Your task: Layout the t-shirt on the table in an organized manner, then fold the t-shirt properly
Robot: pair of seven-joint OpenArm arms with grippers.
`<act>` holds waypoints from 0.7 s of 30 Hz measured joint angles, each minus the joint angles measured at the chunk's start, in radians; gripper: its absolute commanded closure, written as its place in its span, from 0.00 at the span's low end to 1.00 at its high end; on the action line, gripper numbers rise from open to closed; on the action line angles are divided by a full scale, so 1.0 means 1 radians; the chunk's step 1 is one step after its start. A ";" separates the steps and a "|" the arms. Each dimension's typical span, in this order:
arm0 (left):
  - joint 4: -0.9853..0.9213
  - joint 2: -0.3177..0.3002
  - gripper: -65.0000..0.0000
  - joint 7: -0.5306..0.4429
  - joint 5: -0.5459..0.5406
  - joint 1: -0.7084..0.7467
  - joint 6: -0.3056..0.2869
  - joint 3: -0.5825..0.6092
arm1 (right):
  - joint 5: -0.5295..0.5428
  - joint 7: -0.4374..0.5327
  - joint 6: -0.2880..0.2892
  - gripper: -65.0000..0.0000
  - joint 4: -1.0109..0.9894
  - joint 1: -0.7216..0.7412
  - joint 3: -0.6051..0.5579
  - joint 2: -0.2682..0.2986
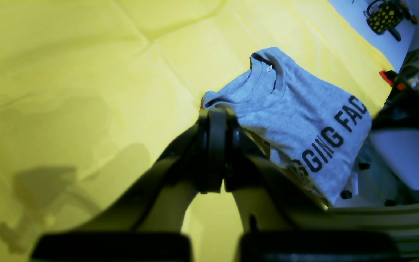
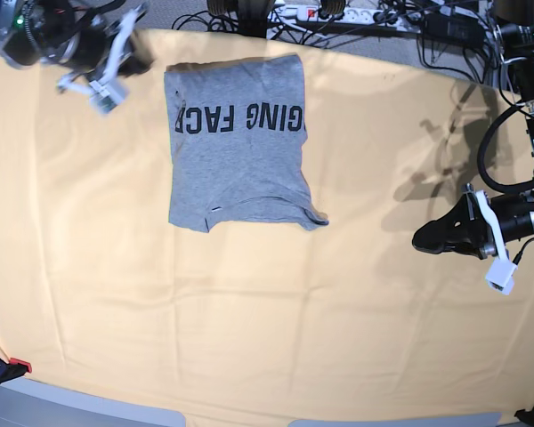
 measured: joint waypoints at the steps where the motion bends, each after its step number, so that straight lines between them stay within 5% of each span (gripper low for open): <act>1: 0.000 0.000 1.00 0.000 0.000 0.000 0.000 0.000 | 0.002 0.082 -0.024 1.00 0.000 0.000 0.032 0.000; 4: 0.000 0.000 1.00 0.001 0.000 0.000 0.000 0.000 | 0.023 0.195 -0.039 1.00 0.000 0.011 0.055 -0.004; 13: 0.000 0.000 1.00 0.001 0.000 0.000 0.000 0.000 | 0.091 0.161 -0.029 1.00 -0.208 0.132 -0.028 -0.034; 16: 0.000 0.000 1.00 0.001 0.000 0.000 0.000 0.000 | 0.206 0.099 0.044 1.00 -0.237 0.134 -0.053 -0.043; 21: 0.000 0.000 1.00 0.001 0.000 0.000 -0.011 0.000 | 0.415 -0.078 0.055 1.00 -0.237 0.130 -0.052 -0.065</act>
